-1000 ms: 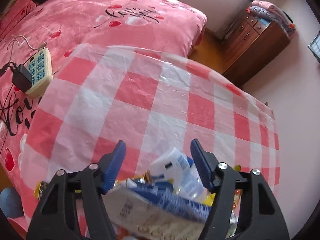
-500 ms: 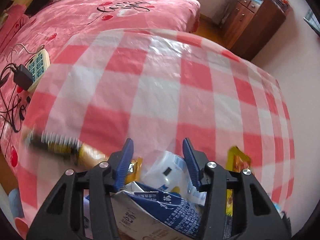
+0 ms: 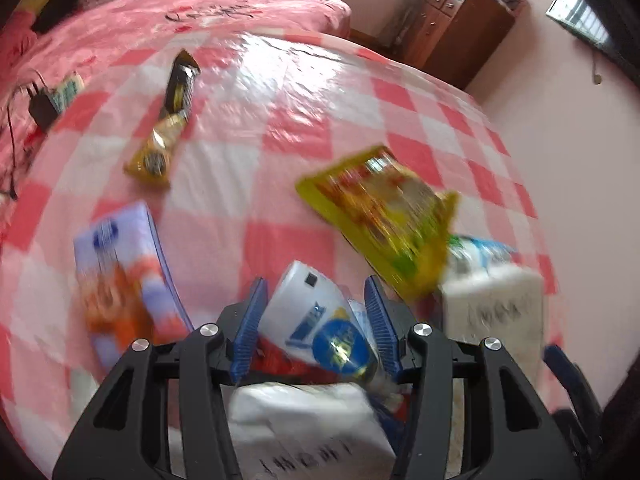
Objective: Collect trash
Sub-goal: 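Grasp the coffee sachet with left gripper while right grasps blue milk carton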
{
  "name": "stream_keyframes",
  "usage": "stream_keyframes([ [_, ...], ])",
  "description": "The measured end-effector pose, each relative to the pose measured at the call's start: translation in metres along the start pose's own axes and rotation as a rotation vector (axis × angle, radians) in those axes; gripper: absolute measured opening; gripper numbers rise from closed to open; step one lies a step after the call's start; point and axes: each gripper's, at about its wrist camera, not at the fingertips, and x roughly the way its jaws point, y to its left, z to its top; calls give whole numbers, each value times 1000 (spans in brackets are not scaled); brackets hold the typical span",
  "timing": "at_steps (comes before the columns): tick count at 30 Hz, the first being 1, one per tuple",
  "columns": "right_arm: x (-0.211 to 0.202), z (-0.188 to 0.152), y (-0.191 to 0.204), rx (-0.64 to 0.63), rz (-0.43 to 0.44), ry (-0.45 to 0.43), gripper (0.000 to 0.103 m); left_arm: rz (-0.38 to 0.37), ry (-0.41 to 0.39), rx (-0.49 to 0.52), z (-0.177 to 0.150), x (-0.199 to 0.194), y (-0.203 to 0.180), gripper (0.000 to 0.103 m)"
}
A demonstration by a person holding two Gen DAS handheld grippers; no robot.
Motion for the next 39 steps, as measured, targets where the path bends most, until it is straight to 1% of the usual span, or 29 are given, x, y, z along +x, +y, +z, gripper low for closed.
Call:
stream_keyframes([
  [1,-1,-1,2,-5,1,0,94,-25,4,-7,-5,-4,2,51],
  [2,-2,-2,4,-10,2,0,94,-33,-1,-9,-7,-6,3,51],
  [5,-3,-3,9,-22,5,0,94,-39,-46,-20,-10,-24,12,52],
  [8,-2,-5,15,-32,15,5,94,-2,-98,-15,-2,-40,24,56],
  [11,3,-6,22,-47,29,14,94,51,-152,-10,15,-47,39,61],
  [12,5,-6,23,-51,33,17,94,71,-164,-2,24,-46,44,65],
  [15,13,-6,30,-69,24,24,94,141,-179,13,48,-35,57,67],
  [19,22,-2,33,-90,11,31,94,191,-149,32,80,-3,73,67],
  [24,29,0,29,-68,48,30,94,200,-127,38,104,22,83,66],
  [25,30,0,27,-65,54,33,93,210,-123,48,108,27,82,65],
  [26,31,1,26,-65,59,35,86,218,-121,52,109,30,82,65],
  [27,33,1,25,-67,61,42,80,225,-117,55,111,34,81,60],
  [28,36,1,25,-70,62,50,78,223,-109,55,113,37,82,56],
  [30,39,0,26,-78,64,60,69,231,-114,65,114,39,80,49],
  [31,41,-1,27,-83,65,65,67,243,-116,68,114,40,79,44],
  [32,43,-2,29,-93,59,69,67,256,-118,70,114,40,78,42],
  [33,43,-3,31,-101,56,68,67,269,-120,71,114,40,78,34],
  [34,44,-4,34,-109,56,69,67,269,-123,70,113,39,78,31],
  [39,44,-8,39,-130,48,79,67,240,-137,57,109,34,79,29],
])
